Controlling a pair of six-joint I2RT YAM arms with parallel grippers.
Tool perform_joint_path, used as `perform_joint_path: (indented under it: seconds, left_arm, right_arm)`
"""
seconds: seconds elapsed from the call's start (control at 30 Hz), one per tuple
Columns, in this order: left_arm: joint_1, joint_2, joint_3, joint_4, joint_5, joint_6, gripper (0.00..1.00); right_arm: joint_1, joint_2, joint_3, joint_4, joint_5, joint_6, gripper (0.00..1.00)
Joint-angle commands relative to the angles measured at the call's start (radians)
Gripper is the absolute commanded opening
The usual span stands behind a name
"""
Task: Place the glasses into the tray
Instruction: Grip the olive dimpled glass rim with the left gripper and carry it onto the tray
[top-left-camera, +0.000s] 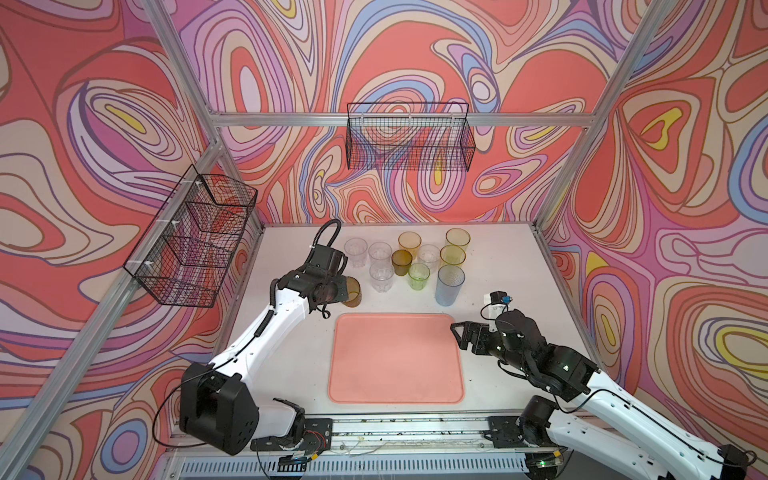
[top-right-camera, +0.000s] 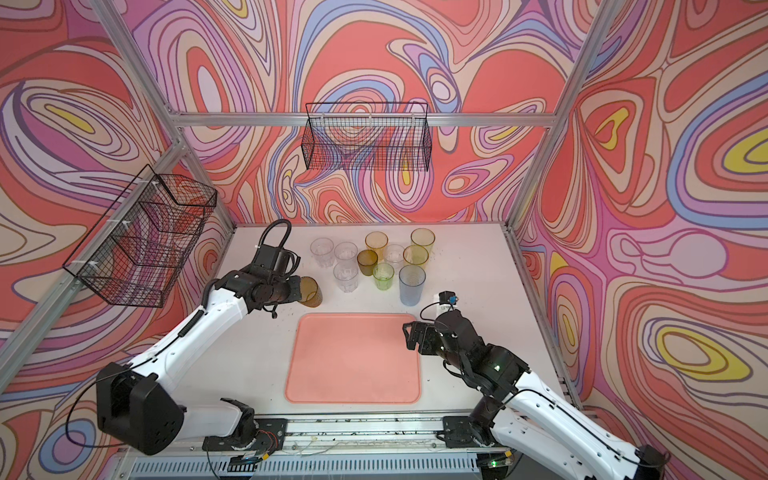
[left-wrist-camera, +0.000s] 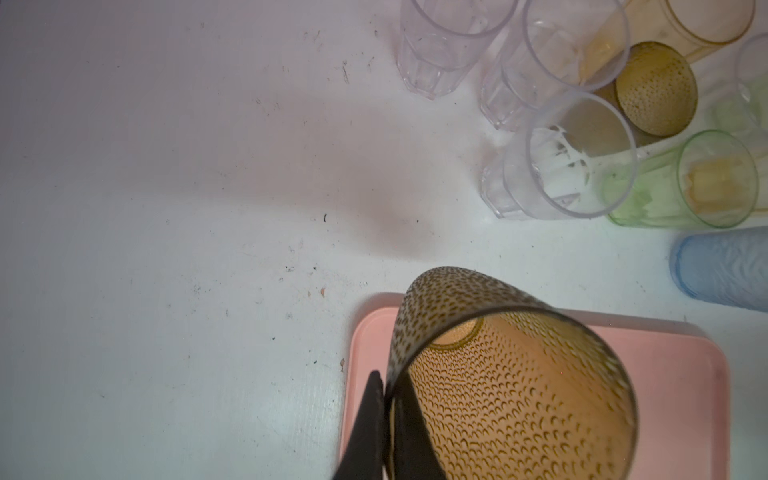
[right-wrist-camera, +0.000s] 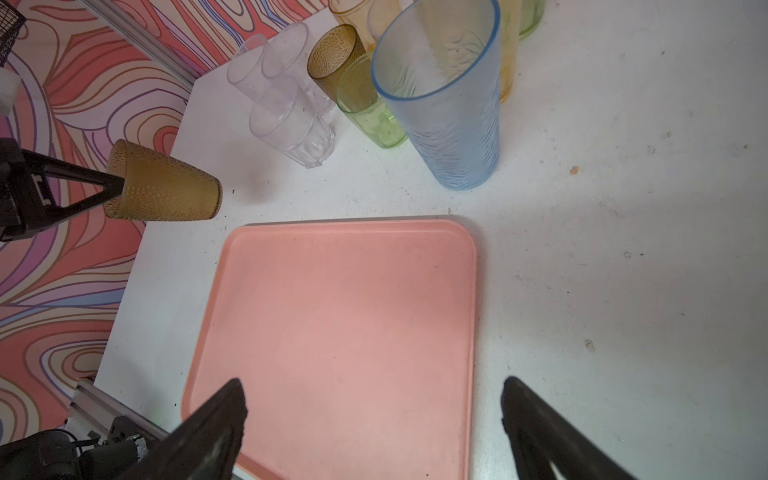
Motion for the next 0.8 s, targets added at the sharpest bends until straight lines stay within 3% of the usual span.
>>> perform_joint_path:
  seconds: [0.0, 0.13, 0.6, 0.77]
  left_arm:
    - [-0.054, -0.067, -0.029, -0.095, -0.021, -0.025, 0.0]
    - [-0.104, -0.178, -0.092, -0.151, -0.037, -0.06, 0.0]
    - [-0.141, -0.504, -0.269, -0.356, 0.036, -0.16, 0.0]
    - [-0.21, -0.534, -0.26, -0.425, -0.041, -0.257, 0.0]
  right_arm:
    - [-0.003, -0.01, 0.01, -0.004, -0.038, 0.006, 0.98]
    - [-0.004, 0.003, 0.008, 0.013, -0.064, 0.004, 0.98]
    - [-0.003, 0.102, 0.008, 0.116, -0.085, 0.041, 0.98]
    - [-0.004, 0.14, 0.034, 0.118, -0.068, 0.032, 0.98]
